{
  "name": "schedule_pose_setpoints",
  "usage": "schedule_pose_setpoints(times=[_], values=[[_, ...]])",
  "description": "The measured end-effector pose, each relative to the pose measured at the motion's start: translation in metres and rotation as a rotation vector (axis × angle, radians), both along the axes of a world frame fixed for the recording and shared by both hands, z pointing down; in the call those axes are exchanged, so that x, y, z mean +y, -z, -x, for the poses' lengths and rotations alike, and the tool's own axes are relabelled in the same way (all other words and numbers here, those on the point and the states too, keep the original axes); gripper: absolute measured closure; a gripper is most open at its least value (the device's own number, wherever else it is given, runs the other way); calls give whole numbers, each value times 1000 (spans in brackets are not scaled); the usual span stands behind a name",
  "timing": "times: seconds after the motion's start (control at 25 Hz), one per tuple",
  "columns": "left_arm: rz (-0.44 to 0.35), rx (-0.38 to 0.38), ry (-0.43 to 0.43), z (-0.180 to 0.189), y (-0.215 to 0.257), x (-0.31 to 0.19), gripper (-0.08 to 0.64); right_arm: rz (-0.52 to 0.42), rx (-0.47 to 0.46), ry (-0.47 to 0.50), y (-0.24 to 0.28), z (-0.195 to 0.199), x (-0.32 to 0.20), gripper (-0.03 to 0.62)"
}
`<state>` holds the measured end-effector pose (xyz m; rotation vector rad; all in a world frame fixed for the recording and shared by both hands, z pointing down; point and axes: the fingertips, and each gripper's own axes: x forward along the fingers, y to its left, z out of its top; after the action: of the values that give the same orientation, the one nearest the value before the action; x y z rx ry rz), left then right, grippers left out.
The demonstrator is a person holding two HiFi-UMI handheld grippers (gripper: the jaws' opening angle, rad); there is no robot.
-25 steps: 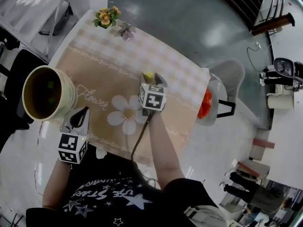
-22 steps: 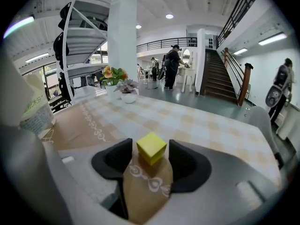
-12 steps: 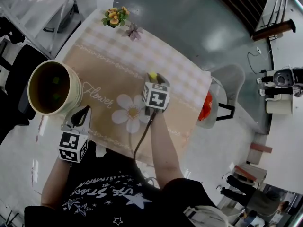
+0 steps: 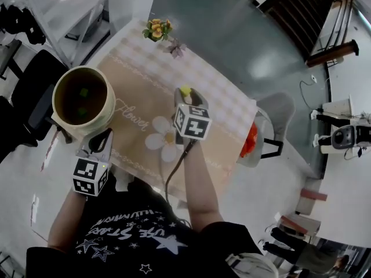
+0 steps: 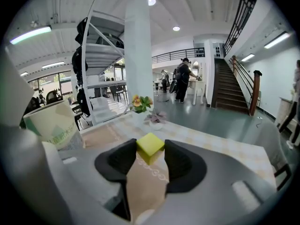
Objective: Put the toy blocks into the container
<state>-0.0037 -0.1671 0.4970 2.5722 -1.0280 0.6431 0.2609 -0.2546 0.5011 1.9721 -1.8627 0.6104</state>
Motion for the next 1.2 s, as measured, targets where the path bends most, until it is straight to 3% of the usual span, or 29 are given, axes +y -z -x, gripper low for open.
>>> schedule_pose_setpoints(times=[0.68, 0.92, 1.2], values=[[-64, 31, 222, 121, 26, 8, 551, -215, -46, 390, 121, 200, -25, 402], [-74, 34, 281, 155, 28, 1, 551, -203, -37, 498, 124, 253, -27, 402], [-88, 50, 323, 172, 32, -13, 551, -162, -22, 552, 114, 279, -25, 402]])
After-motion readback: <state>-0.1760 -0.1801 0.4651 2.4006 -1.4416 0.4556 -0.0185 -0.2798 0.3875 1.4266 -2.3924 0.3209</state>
